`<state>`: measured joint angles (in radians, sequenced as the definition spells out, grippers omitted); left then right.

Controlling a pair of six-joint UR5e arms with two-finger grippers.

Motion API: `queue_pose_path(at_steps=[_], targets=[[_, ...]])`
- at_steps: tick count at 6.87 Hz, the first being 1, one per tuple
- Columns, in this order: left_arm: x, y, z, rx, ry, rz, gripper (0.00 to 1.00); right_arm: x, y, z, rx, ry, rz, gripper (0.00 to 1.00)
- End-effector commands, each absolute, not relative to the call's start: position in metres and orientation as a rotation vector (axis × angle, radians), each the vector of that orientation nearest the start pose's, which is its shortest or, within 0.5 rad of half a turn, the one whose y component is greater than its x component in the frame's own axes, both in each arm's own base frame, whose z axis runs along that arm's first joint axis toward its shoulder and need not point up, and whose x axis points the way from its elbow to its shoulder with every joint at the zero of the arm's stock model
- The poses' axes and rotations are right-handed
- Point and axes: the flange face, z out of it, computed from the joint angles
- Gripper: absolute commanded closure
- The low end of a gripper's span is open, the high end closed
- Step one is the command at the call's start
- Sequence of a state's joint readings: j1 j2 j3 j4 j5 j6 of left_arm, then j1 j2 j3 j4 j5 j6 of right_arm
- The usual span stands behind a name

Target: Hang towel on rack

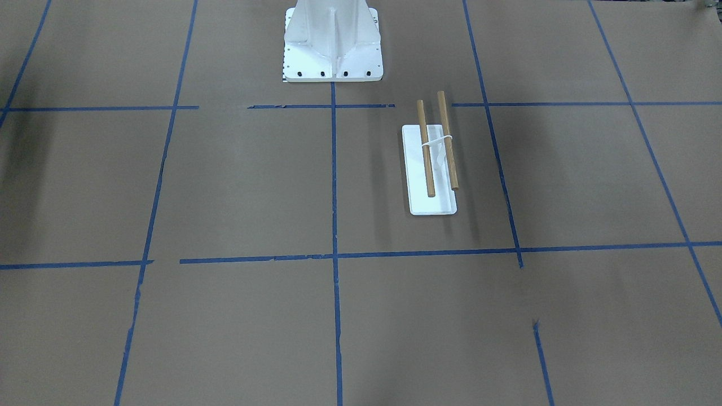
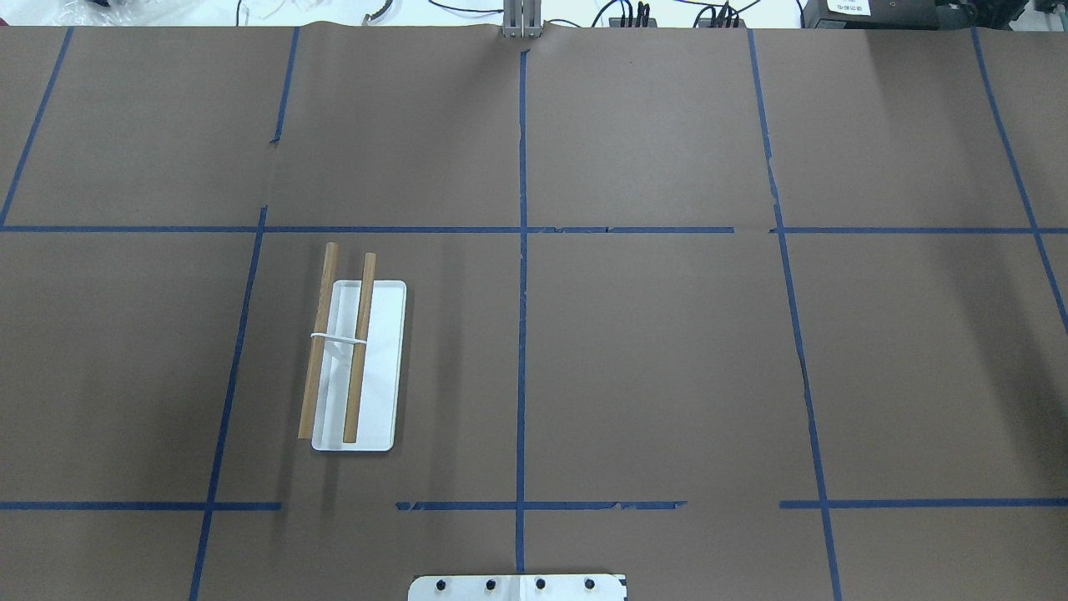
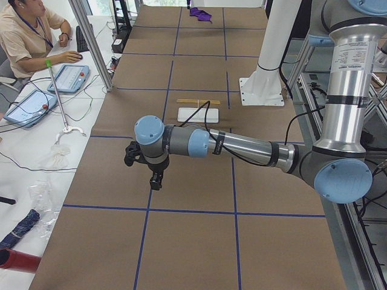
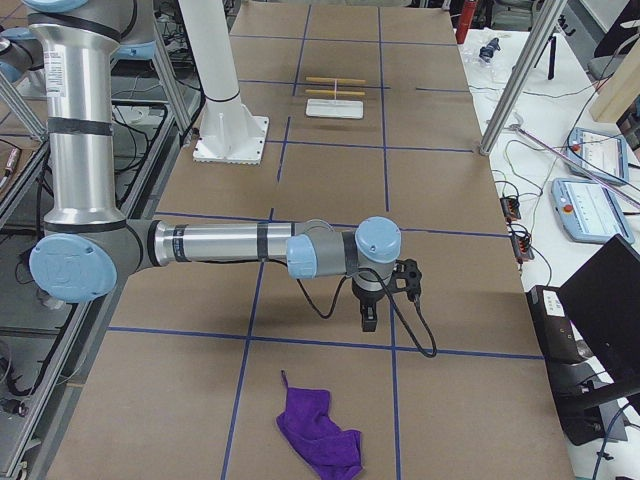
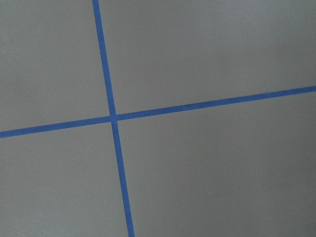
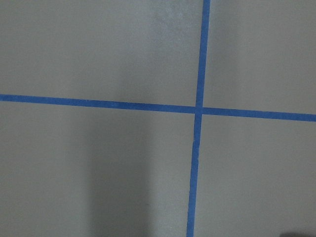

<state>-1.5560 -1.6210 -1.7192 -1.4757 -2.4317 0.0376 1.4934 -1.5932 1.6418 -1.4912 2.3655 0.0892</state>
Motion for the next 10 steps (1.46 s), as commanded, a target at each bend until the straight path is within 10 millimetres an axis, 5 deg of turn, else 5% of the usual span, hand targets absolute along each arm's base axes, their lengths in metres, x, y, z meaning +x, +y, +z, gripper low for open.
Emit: queue_pose_path(at_steps=[1, 4, 7, 8, 10], targets=[[-0.065, -0.519, 0.554, 0.135, 0.853, 0.073, 0.00, 0.024, -0.498, 0.624, 0.061, -0.798, -0.043, 0.00], [-0.065, -0.510, 0.541, 0.175, 0.857, 0.095, 0.00, 0.027, -0.503, 0.640, 0.145, -0.697, -0.065, 0.00], [-0.064, -0.514, 0.544, 0.150, 0.872, 0.051, 0.00, 0.019, -0.468, 0.661, 0.178, -0.864, -0.106, 0.00], [-0.064, -0.515, 0.539, 0.160, 0.870, 0.054, 0.00, 0.023, -0.446, 0.691, 0.140, -0.837, -0.088, 0.00], [-0.064, -0.517, 0.535, 0.204, 0.867, 0.075, 0.00, 0.036, -0.437, 0.754, 0.078, -0.682, -0.081, 0.06]])
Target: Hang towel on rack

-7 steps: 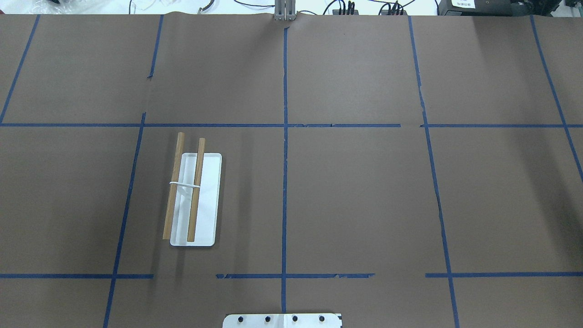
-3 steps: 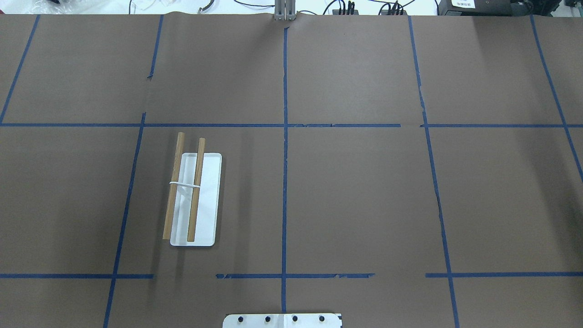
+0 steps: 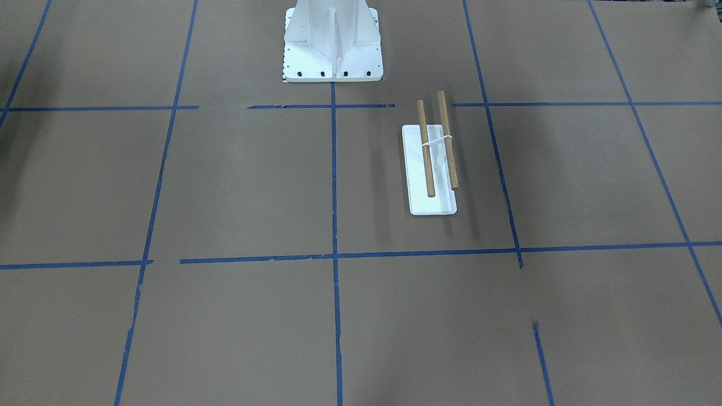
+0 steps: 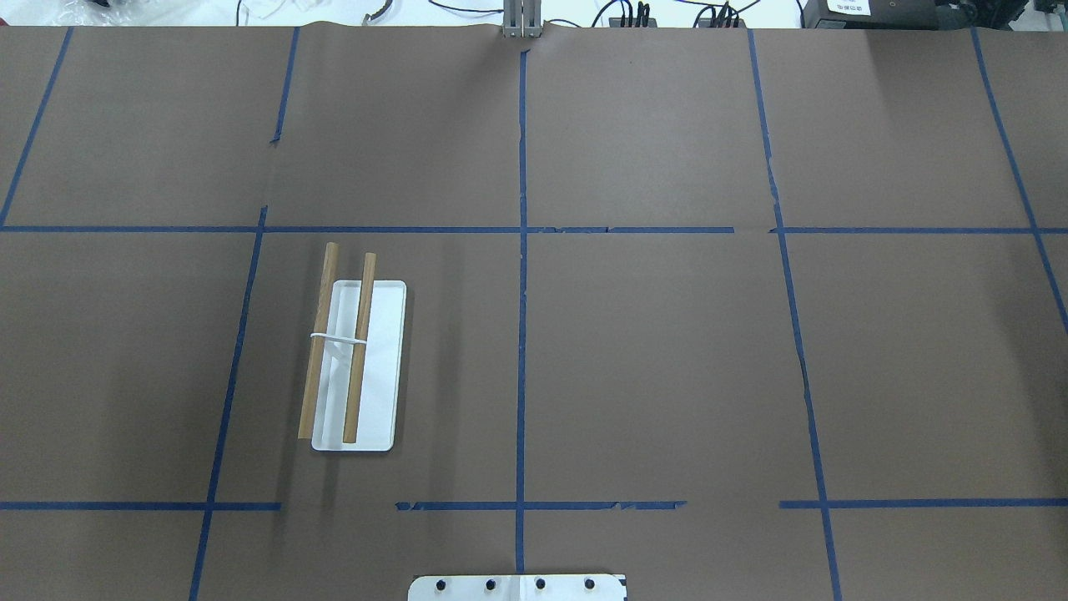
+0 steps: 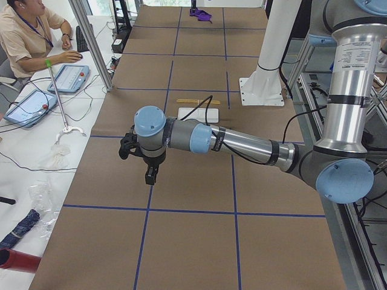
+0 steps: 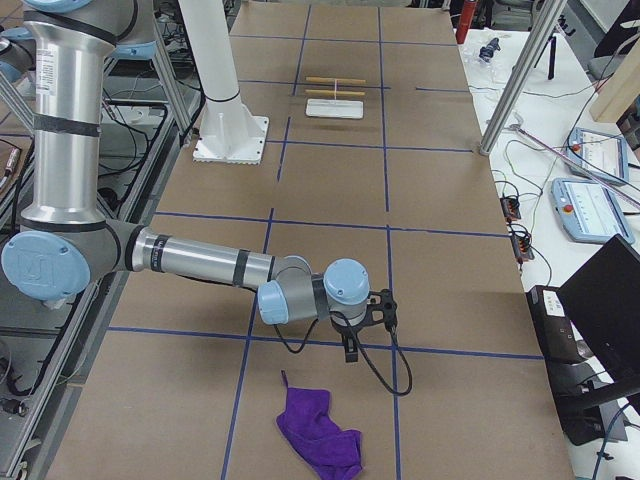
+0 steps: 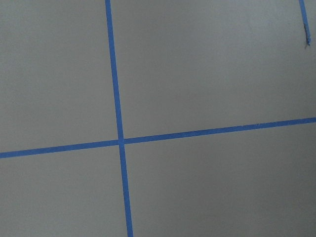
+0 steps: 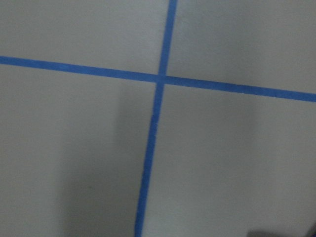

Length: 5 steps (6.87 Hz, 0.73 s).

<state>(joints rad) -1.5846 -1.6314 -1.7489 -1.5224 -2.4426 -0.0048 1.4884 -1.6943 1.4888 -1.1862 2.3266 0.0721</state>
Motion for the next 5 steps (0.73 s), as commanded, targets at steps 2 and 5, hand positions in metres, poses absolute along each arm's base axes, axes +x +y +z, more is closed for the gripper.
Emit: queue_pose_path(at_steps=[2, 5], targets=[[-0.064, -0.517, 0.529, 0.223, 0.868, 0.084, 0.00, 0.085, -0.443, 0.821, 0.075, -0.663, -0.195, 0.19], [-0.064, -0.518, 0.525, 0.268, 0.864, 0.106, 0.00, 0.102, -0.421, 0.877, -0.011, -0.671, -0.170, 0.31]])
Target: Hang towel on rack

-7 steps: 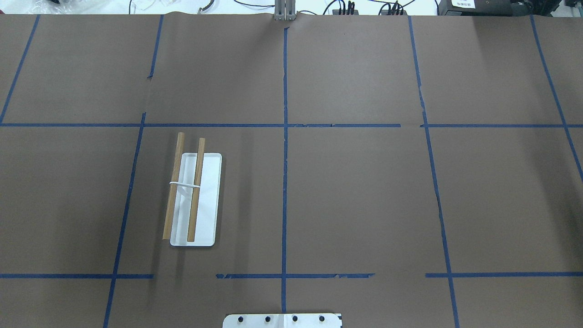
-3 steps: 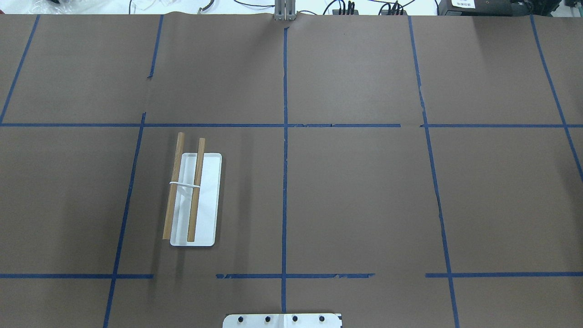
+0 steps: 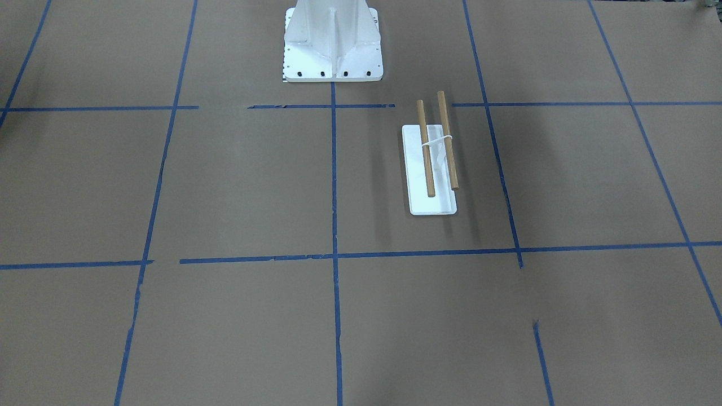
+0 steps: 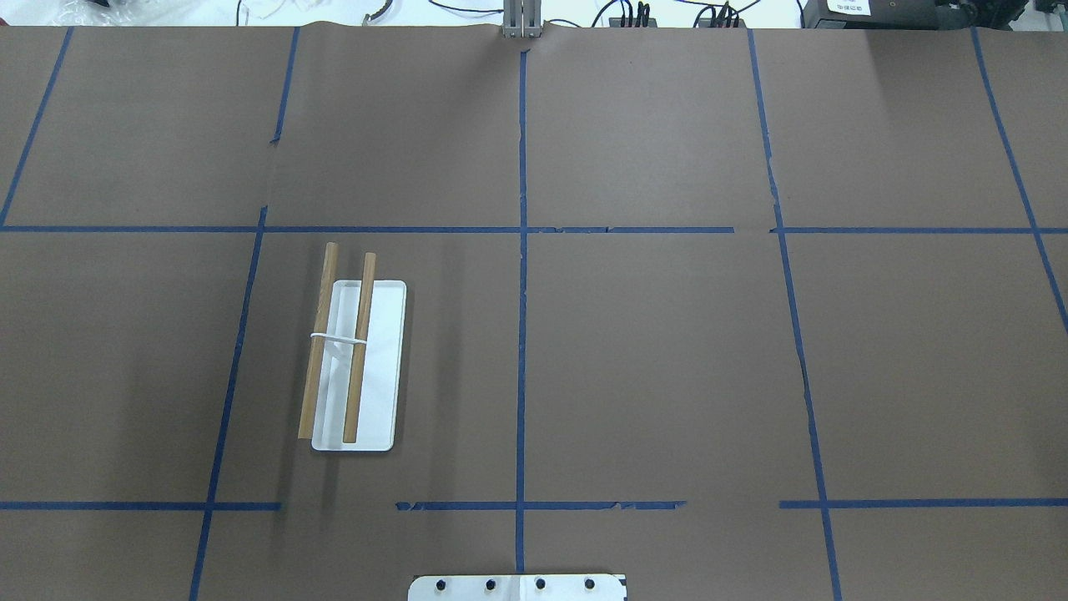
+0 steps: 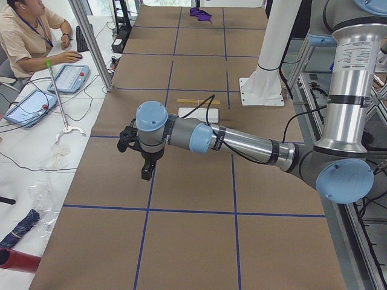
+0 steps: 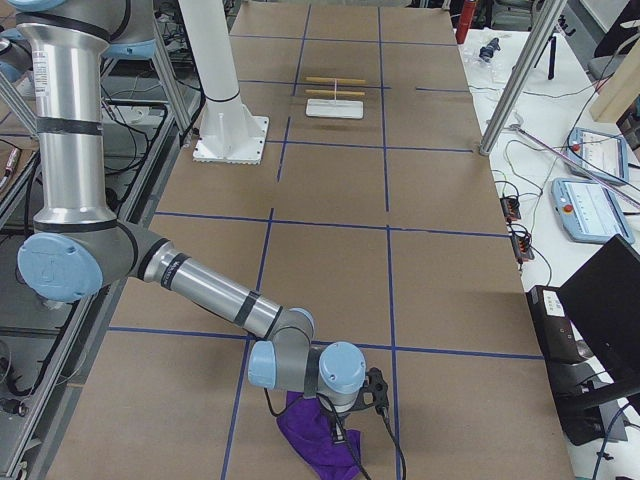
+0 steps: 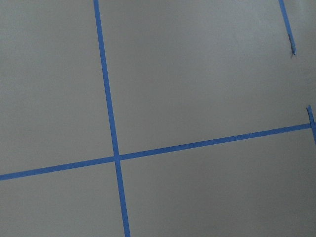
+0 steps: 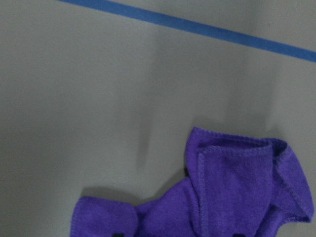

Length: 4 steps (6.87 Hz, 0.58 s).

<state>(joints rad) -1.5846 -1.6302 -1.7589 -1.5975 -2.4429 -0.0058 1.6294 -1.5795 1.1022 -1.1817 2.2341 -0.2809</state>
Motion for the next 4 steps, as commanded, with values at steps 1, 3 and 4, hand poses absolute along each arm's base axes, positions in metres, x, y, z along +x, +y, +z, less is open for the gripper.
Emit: queue_pose_path(at_steps=[1, 3, 4], targets=[[-0.064, -0.518, 0.523, 0.279, 0.863, 0.111, 0.00, 0.104, -0.414, 0.883, -0.025, -0.645, -0.180, 0.38], [-0.064, -0.518, 0.523, 0.281, 0.863, 0.112, 0.00, 0.104, -0.406, 0.895, -0.049, -0.633, -0.187, 0.46], [-0.064, -0.519, 0.527, 0.276, 0.863, 0.111, 0.00, 0.104, -0.402, 0.902, -0.064, -0.635, -0.182, 0.48]])
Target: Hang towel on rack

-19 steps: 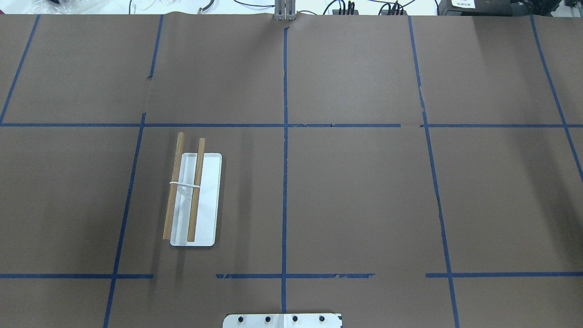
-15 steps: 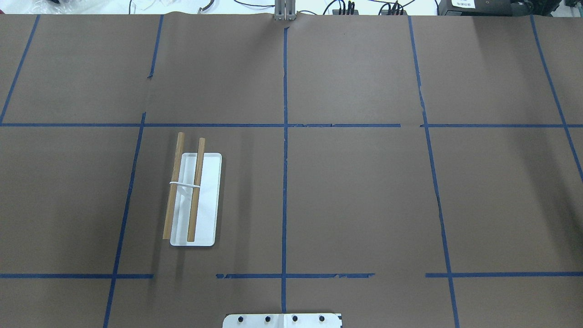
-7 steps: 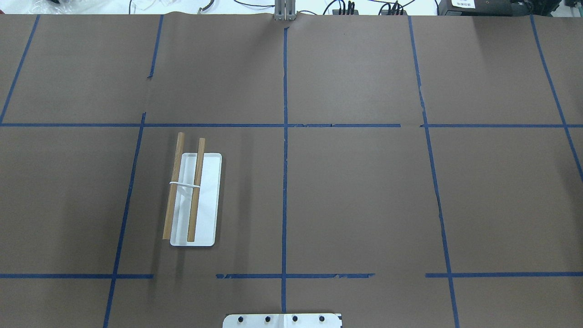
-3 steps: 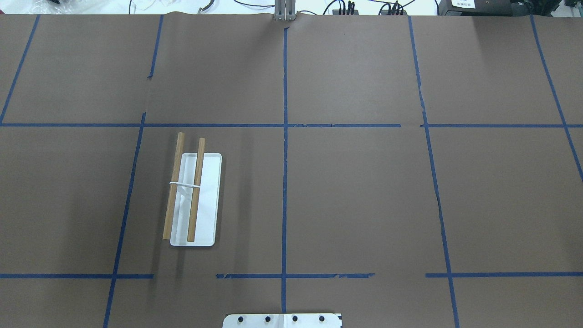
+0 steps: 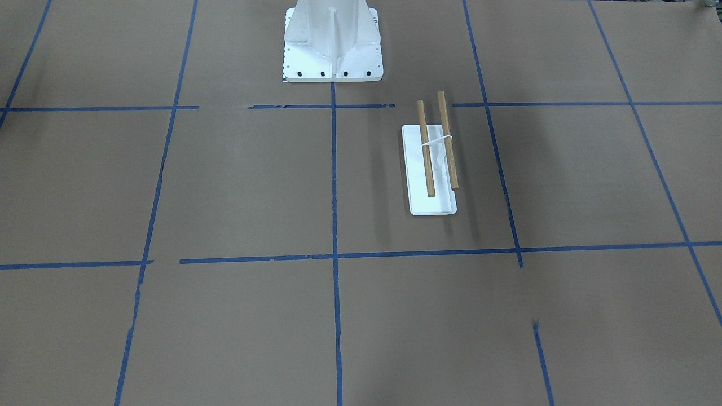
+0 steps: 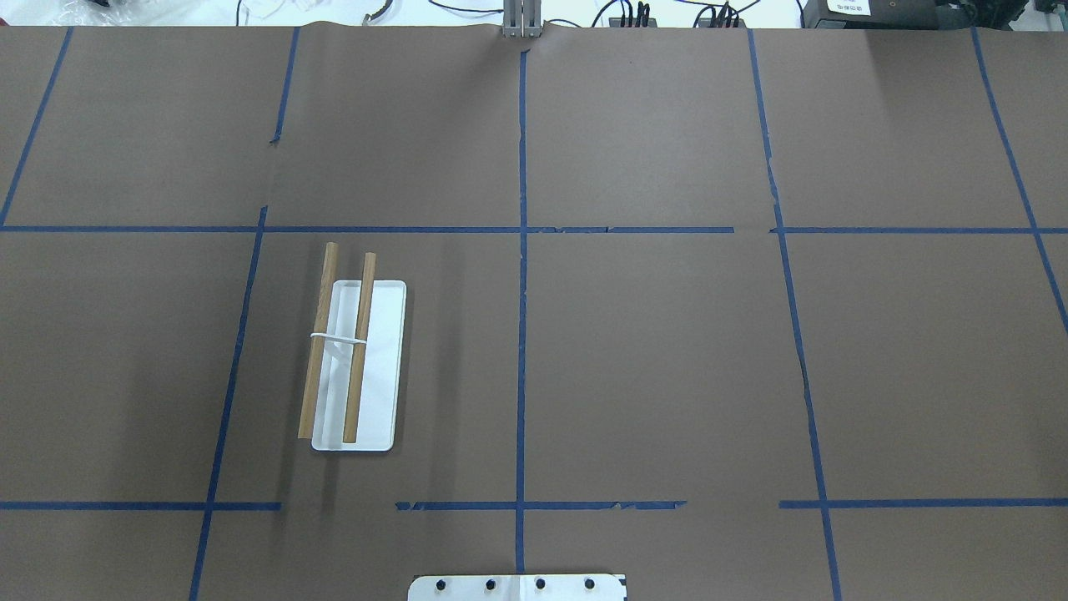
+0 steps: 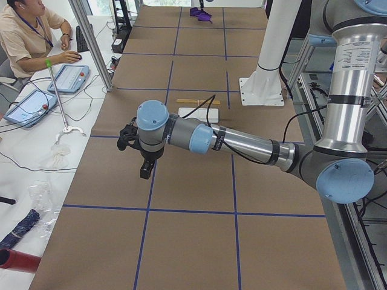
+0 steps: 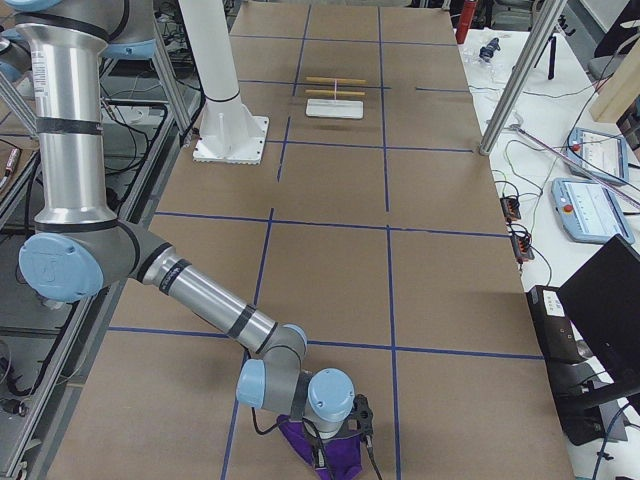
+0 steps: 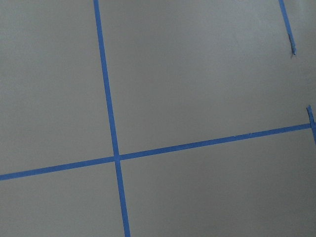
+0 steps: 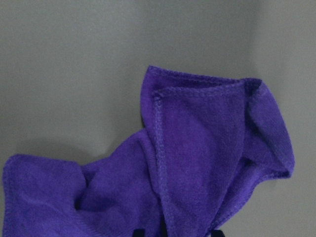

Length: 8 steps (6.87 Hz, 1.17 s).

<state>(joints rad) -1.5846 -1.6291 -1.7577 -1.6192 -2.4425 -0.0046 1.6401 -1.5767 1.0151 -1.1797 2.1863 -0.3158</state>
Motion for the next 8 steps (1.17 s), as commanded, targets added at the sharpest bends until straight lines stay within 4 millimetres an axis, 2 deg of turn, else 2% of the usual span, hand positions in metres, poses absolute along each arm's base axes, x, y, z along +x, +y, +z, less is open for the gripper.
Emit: queue_pose_path(at_steps=[1, 2, 3, 4, 6, 7, 8], targets=[[-0.064, -0.519, 0.528, 0.282, 0.863, 0.112, 0.00, 0.104, -0.400, 0.904, -0.068, -0.637, -0.179, 0.51], [-0.064, -0.518, 0.529, 0.289, 0.863, 0.116, 0.00, 0.104, -0.397, 0.906, -0.074, -0.638, -0.177, 0.57], [-0.064, -0.518, 0.529, 0.290, 0.863, 0.116, 0.00, 0.103, -0.396, 0.906, -0.073, -0.640, -0.178, 0.93], [-0.064, -0.518, 0.529, 0.291, 0.863, 0.117, 0.00, 0.103, -0.398, 0.903, -0.067, -0.643, -0.179, 1.00], [-0.064, -0.517, 0.529, 0.289, 0.865, 0.115, 0.00, 0.104, -0.414, 0.890, -0.038, -0.643, -0.184, 1.00], [-0.064, -0.517, 0.529, 0.289, 0.863, 0.114, 0.00, 0.104, -0.423, 0.877, -0.008, -0.647, -0.193, 1.00], [-0.064, -0.516, 0.529, 0.290, 0.863, 0.115, 0.00, 0.099, -0.433, 0.847, 0.056, -0.730, -0.196, 1.00]])
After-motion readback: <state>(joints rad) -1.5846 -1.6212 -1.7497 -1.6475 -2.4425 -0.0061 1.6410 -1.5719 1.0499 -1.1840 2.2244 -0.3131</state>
